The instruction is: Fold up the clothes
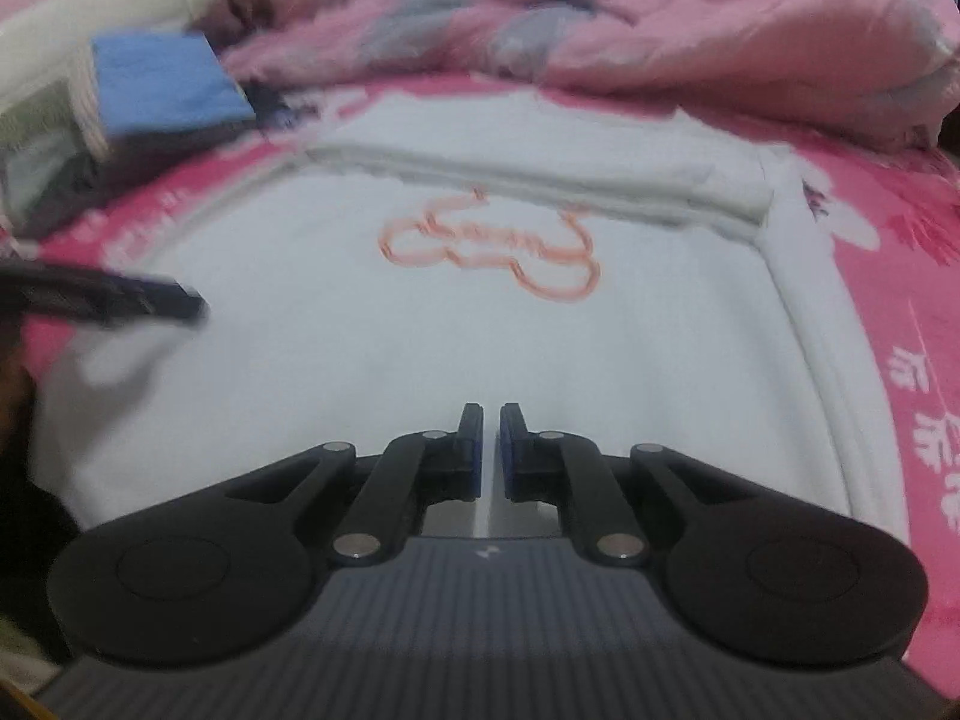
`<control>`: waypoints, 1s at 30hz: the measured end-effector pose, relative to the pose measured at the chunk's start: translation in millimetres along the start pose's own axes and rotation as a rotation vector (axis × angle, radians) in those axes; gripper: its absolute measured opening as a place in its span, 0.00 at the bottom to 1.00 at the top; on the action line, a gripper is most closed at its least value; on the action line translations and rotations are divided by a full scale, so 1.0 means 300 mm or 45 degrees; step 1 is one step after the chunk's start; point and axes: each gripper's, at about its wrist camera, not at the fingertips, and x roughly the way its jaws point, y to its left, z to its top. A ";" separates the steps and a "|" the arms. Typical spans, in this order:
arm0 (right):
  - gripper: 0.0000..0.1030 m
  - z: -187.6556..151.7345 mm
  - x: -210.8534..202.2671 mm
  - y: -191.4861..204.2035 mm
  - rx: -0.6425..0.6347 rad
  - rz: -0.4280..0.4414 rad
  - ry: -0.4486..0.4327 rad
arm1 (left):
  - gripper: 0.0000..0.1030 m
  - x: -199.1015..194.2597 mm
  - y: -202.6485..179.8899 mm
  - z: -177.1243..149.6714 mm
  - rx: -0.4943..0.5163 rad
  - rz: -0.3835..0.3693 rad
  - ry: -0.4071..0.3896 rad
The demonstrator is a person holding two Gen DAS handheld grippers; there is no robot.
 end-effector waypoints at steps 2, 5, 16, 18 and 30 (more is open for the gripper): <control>0.04 -0.062 -0.064 -0.061 0.059 -0.008 0.003 | 0.48 0.005 0.006 0.001 -0.003 -0.002 0.010; 0.04 -0.143 -0.183 -0.144 0.169 -0.031 0.067 | 0.48 0.006 0.005 0.004 0.000 0.006 0.019; 0.06 0.027 -0.040 -0.150 0.103 -0.043 -0.088 | 0.48 -0.012 -0.049 0.032 0.045 0.049 -0.004; 0.04 0.013 0.004 -0.187 0.119 -0.101 -0.063 | 0.48 -0.005 -0.065 0.040 0.055 0.040 -0.015; 0.07 0.030 -0.101 -0.305 0.228 -0.092 -0.145 | 0.48 0.062 -0.101 0.052 0.084 0.013 0.030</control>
